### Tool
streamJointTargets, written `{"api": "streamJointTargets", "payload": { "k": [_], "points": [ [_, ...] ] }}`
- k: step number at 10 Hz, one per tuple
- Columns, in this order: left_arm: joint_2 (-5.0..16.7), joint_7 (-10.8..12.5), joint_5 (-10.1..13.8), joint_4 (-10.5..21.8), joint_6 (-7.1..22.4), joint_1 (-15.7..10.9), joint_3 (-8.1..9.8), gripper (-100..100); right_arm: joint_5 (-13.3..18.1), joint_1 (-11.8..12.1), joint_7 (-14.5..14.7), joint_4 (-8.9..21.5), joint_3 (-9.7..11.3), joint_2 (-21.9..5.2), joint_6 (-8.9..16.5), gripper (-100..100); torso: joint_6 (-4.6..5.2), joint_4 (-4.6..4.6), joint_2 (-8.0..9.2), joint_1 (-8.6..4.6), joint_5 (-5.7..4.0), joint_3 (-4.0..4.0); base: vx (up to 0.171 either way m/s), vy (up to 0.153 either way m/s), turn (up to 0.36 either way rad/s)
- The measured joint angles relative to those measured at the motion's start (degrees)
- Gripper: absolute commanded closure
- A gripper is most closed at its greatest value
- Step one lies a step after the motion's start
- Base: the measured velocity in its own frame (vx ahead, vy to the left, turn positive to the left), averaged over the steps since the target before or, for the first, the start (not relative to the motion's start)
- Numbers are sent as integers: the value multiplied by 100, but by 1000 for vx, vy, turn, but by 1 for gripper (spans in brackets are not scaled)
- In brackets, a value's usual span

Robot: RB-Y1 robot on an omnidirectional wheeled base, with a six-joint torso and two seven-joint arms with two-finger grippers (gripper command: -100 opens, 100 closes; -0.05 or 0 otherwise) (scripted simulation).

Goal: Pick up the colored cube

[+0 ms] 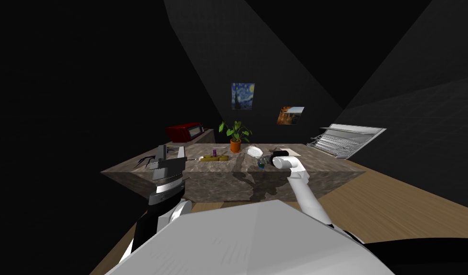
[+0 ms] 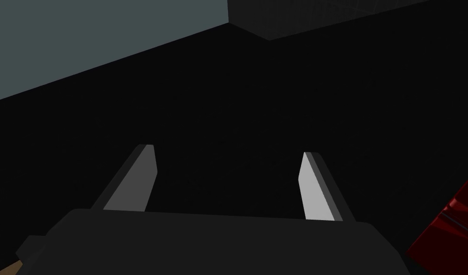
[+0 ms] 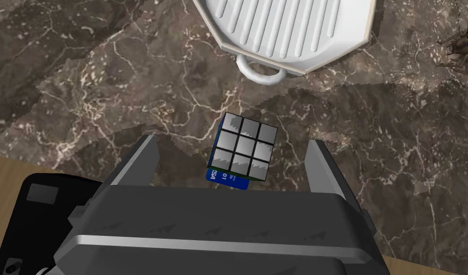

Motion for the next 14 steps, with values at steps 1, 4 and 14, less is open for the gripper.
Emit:
{"api": "streamJointTargets", "payload": {
  "k": [1, 4, 14],
  "points": [
    [0, 0, 0, 0, 0, 0, 0, 0, -37, -21, -92, 38, -46, 0, 170, -100, 0, 0, 1, 1, 0, 0, 46, -26, -27],
    [0, 0, 0, 0, 0, 0, 0, 0, -60, -90, -438, 168, -137, 110, 657, -100, 0, 0, -2, 2, 1, -1, 42, -19, -13],
    [0, 0, 0, 0, 0, 0, 0, 0, -133, -259, -1253, 536, -378, 398, 1876, 0, 0, 0, 1, 17, 4, 0, 48, -12, -18]
  ]
}}
